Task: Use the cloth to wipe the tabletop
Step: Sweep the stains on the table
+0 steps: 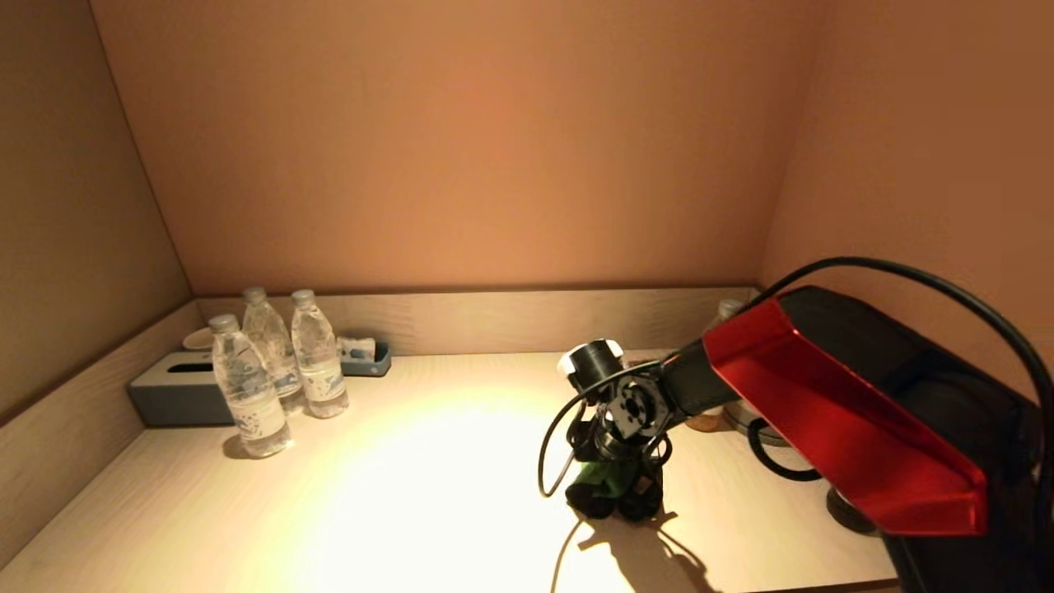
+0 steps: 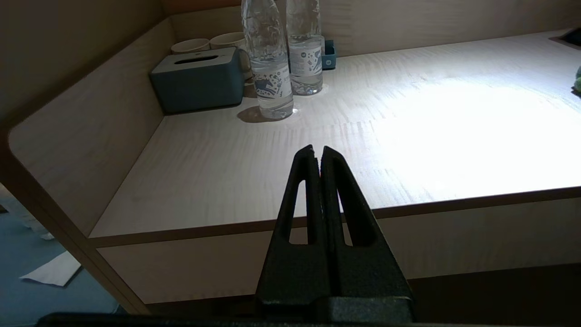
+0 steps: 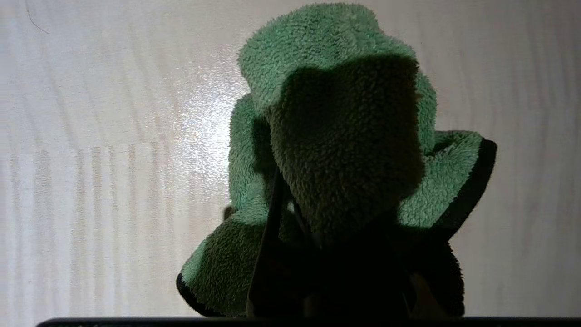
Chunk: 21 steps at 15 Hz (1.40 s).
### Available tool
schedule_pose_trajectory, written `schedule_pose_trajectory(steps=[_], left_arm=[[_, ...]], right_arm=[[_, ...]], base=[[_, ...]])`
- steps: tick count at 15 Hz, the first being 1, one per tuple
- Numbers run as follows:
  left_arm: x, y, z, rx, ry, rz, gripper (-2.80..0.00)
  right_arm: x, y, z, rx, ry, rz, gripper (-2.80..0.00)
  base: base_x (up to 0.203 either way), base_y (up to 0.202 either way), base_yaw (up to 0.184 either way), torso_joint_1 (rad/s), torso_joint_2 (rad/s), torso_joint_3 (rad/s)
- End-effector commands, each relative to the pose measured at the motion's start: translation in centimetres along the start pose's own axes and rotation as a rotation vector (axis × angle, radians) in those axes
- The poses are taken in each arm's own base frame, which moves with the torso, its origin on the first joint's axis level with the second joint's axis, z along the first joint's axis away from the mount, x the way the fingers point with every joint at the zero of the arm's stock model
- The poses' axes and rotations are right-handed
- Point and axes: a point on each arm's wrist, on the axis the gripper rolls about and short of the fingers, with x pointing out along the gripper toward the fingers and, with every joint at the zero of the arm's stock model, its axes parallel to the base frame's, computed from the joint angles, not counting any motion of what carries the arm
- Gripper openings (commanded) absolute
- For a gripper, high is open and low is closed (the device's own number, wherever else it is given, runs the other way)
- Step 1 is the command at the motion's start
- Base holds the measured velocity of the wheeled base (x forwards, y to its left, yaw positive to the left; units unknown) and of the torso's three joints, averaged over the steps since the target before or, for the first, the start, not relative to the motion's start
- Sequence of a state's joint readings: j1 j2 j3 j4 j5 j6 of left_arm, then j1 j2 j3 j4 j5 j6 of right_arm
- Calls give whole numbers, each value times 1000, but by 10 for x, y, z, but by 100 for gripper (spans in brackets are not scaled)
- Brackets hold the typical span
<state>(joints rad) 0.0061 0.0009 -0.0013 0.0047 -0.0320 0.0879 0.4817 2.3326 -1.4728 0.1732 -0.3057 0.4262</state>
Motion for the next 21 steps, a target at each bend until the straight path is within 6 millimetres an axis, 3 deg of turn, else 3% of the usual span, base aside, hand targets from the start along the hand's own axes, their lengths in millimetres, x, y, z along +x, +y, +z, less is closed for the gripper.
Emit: schedule_pose_trajectory(steps=[1, 6, 9, 10, 13, 21], left_arm=[[0, 0, 0, 1, 2, 0, -280], [0, 0, 0, 1, 0, 1, -280], [0, 0, 0, 1, 0, 1, -280], [0, 0, 0, 0, 2, 1, -280], [0, 0, 0, 0, 0, 0, -280], [0, 0, 0, 0, 0, 0, -280]], right_arm=[[20, 27, -18, -57, 35, 14, -280], [12, 51, -30, -95, 32, 49, -280], [-18, 98, -60, -199, 22, 131, -280], [-22, 101, -61, -204, 18, 138, -280], [-60, 135, -82, -293, -18, 226, -280], [-97, 145, -86, -336, -56, 283, -280]], base=[[0, 0, 0, 0, 0, 0], [0, 0, 0, 0, 0, 0], [0, 0, 0, 0, 0, 0], [0, 0, 0, 0, 0, 0], [0, 0, 0, 0, 0, 0], [0, 0, 0, 0, 0, 0]])
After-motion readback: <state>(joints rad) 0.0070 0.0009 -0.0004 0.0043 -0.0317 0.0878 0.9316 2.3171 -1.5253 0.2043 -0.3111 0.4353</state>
